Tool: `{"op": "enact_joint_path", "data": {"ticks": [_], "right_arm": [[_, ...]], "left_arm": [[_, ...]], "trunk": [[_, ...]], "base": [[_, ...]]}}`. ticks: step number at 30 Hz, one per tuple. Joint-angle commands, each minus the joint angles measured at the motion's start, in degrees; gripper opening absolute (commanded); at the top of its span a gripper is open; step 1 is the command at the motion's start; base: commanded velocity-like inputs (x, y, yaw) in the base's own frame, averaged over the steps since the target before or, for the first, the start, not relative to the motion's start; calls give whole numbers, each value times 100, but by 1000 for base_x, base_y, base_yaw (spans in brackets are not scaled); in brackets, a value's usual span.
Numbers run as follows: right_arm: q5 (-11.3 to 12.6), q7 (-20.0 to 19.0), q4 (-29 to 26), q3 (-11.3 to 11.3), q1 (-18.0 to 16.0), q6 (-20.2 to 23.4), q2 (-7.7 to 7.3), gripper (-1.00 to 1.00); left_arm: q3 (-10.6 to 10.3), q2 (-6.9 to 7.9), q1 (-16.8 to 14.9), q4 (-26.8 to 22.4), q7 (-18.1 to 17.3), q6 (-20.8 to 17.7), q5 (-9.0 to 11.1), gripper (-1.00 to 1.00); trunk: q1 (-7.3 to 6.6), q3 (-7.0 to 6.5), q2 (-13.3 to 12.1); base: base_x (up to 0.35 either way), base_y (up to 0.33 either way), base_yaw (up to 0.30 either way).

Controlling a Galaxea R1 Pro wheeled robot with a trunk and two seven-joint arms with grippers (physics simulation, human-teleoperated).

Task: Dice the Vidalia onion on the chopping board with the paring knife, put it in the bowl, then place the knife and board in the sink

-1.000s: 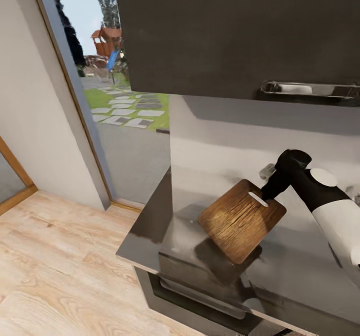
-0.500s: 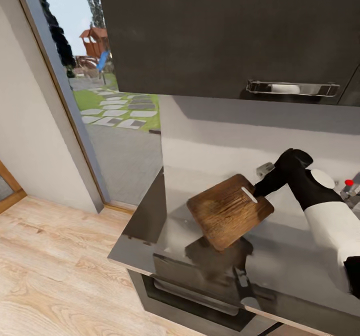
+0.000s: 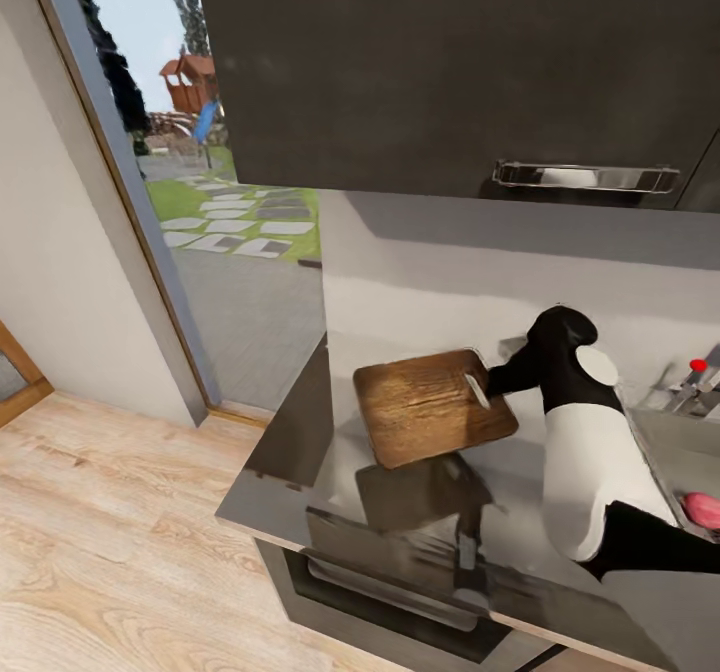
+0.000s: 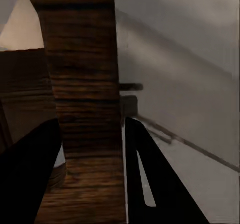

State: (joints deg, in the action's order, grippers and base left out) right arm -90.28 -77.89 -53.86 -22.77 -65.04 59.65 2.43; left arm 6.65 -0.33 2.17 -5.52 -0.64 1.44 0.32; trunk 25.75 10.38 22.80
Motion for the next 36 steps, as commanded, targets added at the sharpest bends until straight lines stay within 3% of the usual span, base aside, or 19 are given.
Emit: {"op": "enact_joint_path", "data": {"ticks": [1, 3, 7, 10, 13, 21, 27, 36], "right_arm": [[-125, -59, -8, -150, -9, 35, 47, -100], [-153, -59, -11, -346, -9, 35, 77, -100], [-176, -59, -38, -1101, -9, 35, 110, -100], [-180, -59, -80, -1435, -9, 35, 114, -100], [-193, -59, -413, -1869, -9, 35, 117, -100], [-251, 10, -648, -2084, -8, 35, 117, -100], [-346, 450, -668, -2166, -9, 35, 127, -100], [-358, 554, -670, -2305, -9, 35, 142, -100]], "left_arm": [[38, -4, 3, -10, -7, 5, 3, 100], [38, -7, 3, -10, -7, 5, 3, 100], [38, -10, 3, -13, -7, 5, 3, 100], [38, -16, 3, -11, -7, 5, 3, 100], [38, -34, 3, -11, -7, 7, 3, 100], [38, -38, 3, -11, -7, 5, 3, 100], [38, -37, 3, -10, -6, 7, 3, 100], [38, -37, 3, -10, -6, 5, 3, 100]], "trunk": [[3, 10, 12], [3, 10, 12], [3, 10, 12], [3, 10, 12], [3, 10, 12], [3, 10, 12], [3, 10, 12], [3, 10, 12]], "base": [[0, 0, 0], [0, 0, 0], [0, 0, 0], [0, 0, 0], [0, 0, 0], [-67, -157, 0], [-140, -272, 0], [-146, -278, 0]]}}
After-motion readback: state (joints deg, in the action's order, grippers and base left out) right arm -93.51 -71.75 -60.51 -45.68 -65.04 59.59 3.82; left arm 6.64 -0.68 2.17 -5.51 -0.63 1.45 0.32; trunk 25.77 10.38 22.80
